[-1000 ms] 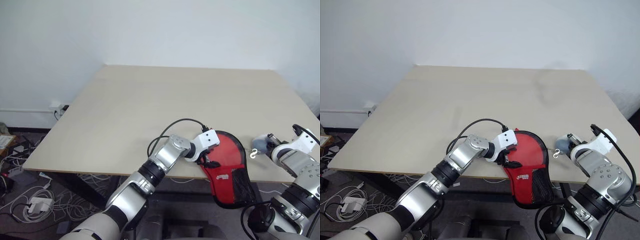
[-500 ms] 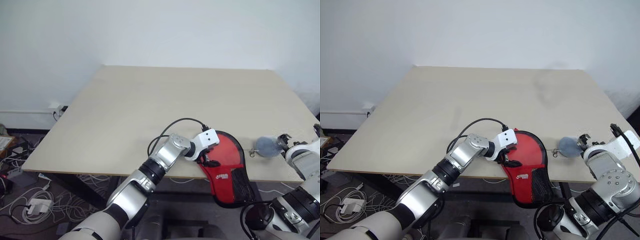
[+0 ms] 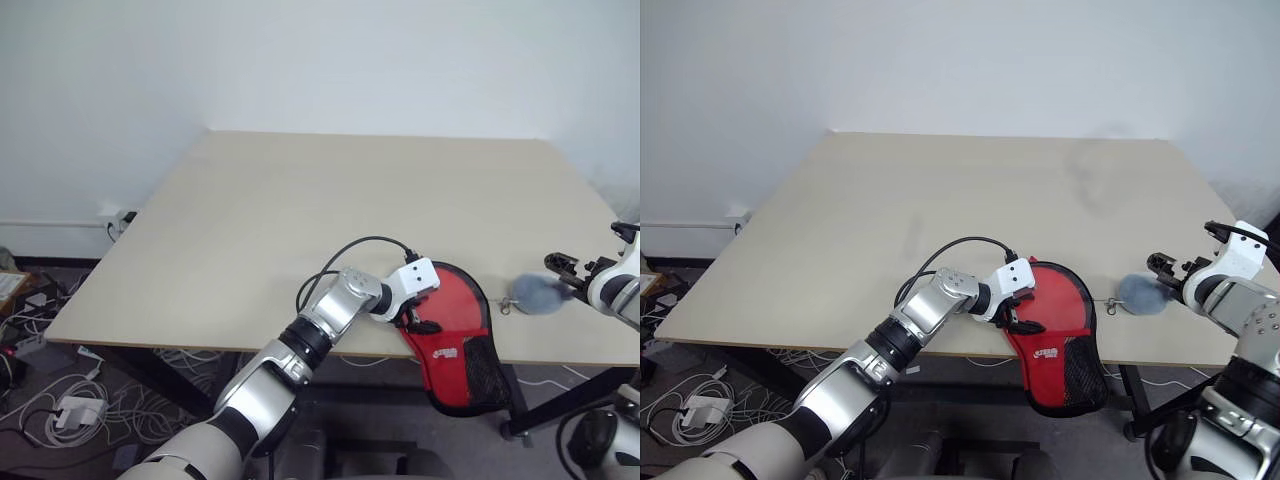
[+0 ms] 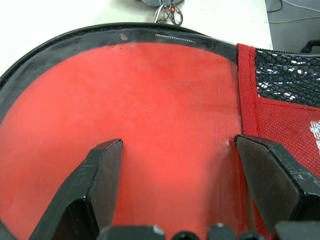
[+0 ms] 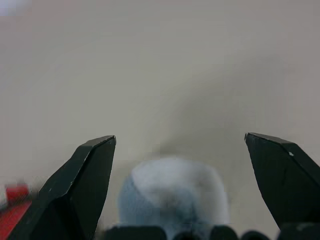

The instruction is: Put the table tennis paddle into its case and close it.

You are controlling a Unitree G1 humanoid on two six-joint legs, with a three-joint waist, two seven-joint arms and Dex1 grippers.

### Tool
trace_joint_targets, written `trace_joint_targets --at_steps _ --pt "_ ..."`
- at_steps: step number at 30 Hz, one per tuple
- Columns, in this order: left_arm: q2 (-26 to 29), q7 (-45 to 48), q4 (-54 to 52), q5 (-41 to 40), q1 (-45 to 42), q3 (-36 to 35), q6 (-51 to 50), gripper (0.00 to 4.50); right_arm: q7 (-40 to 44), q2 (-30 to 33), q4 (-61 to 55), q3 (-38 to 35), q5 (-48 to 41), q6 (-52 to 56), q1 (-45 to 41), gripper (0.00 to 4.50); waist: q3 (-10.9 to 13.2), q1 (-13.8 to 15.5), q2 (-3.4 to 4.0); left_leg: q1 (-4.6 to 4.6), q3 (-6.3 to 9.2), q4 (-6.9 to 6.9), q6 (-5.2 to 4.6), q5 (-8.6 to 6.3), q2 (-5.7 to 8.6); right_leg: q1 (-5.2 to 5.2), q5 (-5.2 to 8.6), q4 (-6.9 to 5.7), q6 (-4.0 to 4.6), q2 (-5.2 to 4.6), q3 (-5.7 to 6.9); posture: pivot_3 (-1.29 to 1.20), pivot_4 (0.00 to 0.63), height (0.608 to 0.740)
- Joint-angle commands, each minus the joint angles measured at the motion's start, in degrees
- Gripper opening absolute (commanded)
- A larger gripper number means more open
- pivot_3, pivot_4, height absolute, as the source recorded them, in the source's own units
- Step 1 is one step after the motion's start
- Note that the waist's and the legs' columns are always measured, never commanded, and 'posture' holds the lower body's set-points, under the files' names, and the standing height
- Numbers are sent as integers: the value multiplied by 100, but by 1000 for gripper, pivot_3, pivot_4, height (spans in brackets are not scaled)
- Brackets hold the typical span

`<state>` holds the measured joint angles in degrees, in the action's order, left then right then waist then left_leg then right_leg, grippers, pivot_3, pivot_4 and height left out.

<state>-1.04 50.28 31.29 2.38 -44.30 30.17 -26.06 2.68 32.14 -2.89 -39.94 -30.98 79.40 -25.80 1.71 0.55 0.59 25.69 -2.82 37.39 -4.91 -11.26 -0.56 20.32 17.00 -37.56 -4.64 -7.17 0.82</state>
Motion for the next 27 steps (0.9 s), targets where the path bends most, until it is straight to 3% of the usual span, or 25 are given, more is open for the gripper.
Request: trace_joint_targets --at_steps 1,9,10,12,20,25,27 --pt "30 -106 295 255 120 149 -86 3778 589 441 341 300 -87 10 -49 4472 0 -2 0 0 -1 0 0 0 0 0 0 1 0 0 -1 0 0 715" --pt "45 -139 214 273 206 174 -84 3778 931 627 1104 829 197 -188 57 4472 1 2 -4 0 1 4 -2 -1 0 -2 0 3 0 -2 0 0 0 715" --pt "47 -145 199 277 218 179 -88 3778 933 600 1151 859 226 -224 54 4306 1 0 -4 1 1 4 -2 -1 0 -2 0 3 0 -2 -1 0 0 715" --pt "49 -159 171 276 236 180 -97 3778 930 550 1216 922 291 -290 54 3919 0 1 -7 0 0 5 -2 -1 0 -2 0 2 0 -2 -1 0 0 715" --pt "10 -238 210 261 201 125 -100 3778 1122 579 1028 809 143 -401 273 1266 0 6 -15 0 7 9 -2 -3 0 -8 0 5 0 -2 6 0 0 715" --pt "-19 -241 207 259 212 132 -103 3778 1885 977 455 792 -321 61 826 209 0 39 -15 1 8 16 -8 -7 2 -14 0 8 0 -5 7 0 0 715" --pt "-31 -241 211 261 218 137 -102 3778 2344 1245 -31 882 -593 178 1256 51 0 56 -14 4 9 20 -10 -9 2 -14 0 10 0 -6 9 0 0 715"
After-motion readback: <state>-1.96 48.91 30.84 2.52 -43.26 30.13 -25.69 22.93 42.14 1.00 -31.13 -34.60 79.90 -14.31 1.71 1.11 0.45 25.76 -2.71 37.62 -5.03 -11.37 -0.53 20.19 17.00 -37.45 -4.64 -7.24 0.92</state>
